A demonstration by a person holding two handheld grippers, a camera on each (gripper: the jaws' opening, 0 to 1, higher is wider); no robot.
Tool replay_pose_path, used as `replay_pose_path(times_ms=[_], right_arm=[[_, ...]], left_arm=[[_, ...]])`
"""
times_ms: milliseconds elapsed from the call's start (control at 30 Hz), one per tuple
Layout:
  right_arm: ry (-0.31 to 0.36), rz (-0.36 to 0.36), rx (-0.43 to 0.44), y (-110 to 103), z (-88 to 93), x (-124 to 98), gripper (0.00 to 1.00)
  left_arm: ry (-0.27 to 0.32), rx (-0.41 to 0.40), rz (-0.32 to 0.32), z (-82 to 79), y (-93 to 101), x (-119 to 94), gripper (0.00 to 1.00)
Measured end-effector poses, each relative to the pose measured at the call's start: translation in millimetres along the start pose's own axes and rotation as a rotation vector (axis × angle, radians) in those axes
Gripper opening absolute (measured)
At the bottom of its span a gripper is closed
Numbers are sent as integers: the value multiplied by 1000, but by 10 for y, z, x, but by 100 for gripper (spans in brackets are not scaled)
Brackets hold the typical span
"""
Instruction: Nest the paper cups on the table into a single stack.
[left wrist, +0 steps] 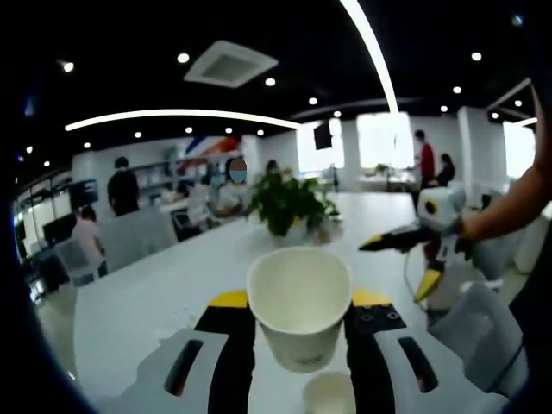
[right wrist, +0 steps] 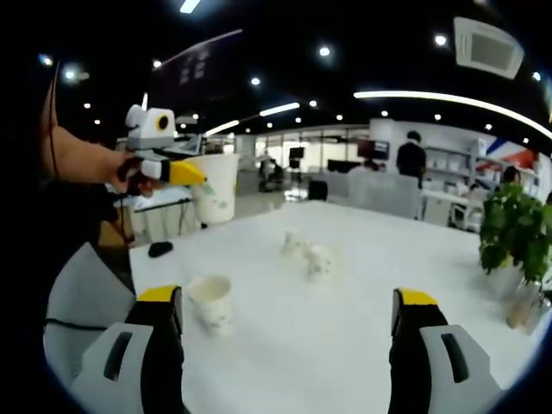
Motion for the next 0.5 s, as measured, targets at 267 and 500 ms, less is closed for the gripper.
replay_pose_path(times_ms=[267, 500], right_arm=[[2, 4, 1, -10, -9, -5, 99], [0, 5, 1, -25, -10, 5, 99]], left_arm=[[-5, 14, 5, 26, 43, -28, 39], [-15, 25, 26, 90, 125, -23, 39]])
Point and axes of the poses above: the point that each gripper's makers call its tool centre point, and the gripper's own axes: x roughly forward along the fingers, y roughly to its right, z roughly out of its underside, the point moved 1 cm from there along -x, roughly backward along the fingers, and after that the axes turned 2 degrees about y, right-handed, at the moved point
